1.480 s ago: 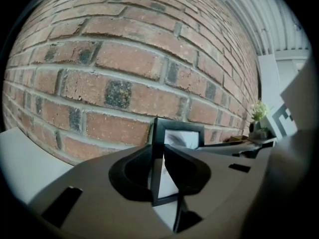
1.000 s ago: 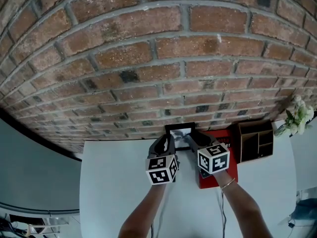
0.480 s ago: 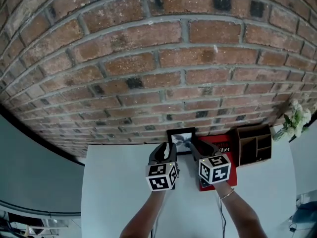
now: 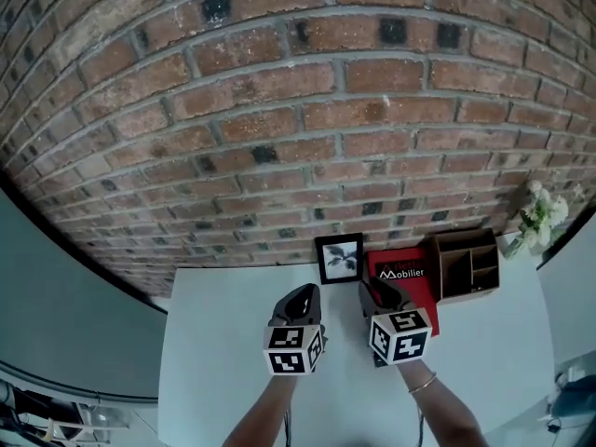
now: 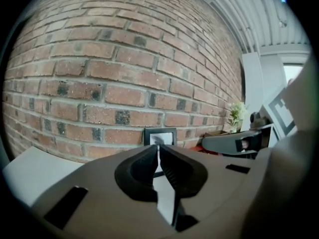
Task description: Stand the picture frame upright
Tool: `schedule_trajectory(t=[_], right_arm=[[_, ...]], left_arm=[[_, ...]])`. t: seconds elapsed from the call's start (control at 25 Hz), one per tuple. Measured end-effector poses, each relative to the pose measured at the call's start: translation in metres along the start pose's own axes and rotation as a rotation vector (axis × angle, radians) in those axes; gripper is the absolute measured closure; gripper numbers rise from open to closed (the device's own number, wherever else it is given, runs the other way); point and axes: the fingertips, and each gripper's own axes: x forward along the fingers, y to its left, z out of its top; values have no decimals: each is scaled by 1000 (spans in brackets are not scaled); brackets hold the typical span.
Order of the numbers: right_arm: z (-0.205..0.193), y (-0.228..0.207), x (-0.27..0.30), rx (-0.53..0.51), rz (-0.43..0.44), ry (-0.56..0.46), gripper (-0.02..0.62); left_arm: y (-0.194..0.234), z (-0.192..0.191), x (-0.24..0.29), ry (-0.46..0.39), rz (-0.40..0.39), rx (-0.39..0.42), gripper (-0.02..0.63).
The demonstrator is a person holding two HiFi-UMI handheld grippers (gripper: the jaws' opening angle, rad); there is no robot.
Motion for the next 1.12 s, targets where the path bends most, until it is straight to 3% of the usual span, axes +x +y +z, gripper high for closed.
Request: schedule_trajectory(t=[0.64,1.12], right_arm=[[-26,42,-114,11,-59,-6,588],[-39,70,-164,-7,-87,-10,592]], left_arm=[[-20,-9,-112,-32,-26,-40,612],[-22,-25,-173,-55,-20,-77,612]])
